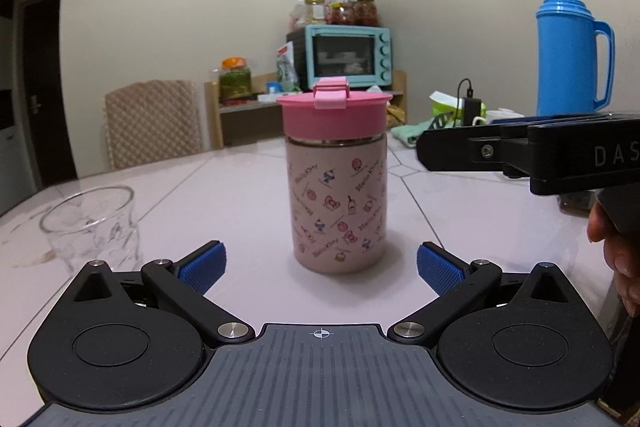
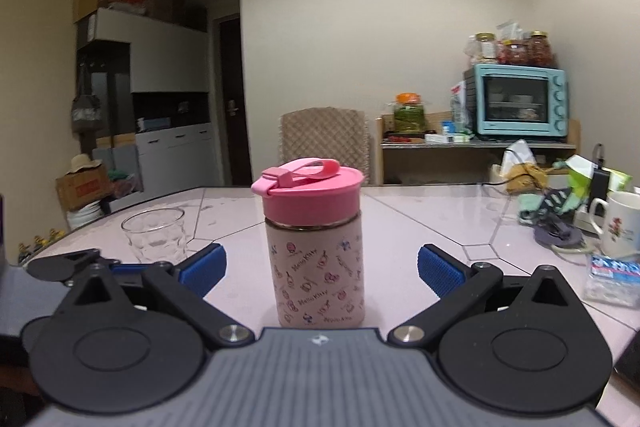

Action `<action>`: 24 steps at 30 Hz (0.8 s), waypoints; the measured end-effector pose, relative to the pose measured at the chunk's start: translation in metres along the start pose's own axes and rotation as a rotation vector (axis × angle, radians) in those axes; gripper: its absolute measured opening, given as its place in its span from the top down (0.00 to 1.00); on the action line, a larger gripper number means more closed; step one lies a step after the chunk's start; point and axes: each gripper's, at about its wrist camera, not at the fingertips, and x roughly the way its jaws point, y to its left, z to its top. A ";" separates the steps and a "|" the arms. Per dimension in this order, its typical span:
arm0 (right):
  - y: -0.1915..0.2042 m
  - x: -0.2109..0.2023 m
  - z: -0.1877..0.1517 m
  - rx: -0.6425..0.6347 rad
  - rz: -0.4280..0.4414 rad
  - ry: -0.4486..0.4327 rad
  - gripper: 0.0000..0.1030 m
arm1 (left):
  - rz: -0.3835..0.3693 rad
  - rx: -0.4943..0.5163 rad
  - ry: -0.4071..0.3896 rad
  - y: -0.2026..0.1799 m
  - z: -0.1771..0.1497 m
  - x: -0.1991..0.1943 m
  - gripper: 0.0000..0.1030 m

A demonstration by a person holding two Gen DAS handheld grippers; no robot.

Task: Unscrew bottle cap and pour
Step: 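Move both grippers toward the pink Hello Kitty bottle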

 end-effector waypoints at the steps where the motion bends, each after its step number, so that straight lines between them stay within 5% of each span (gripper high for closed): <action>1: -0.001 0.003 0.001 -0.005 0.013 0.004 0.00 | -0.003 0.003 0.000 0.001 0.001 0.003 0.00; 12: -0.008 0.020 0.005 -0.001 0.029 0.063 0.00 | -0.074 0.008 0.084 -0.001 0.009 0.024 0.00; 24: -0.004 0.021 -0.005 -0.004 0.024 0.029 0.00 | -0.071 0.052 0.046 -0.005 0.004 0.032 0.00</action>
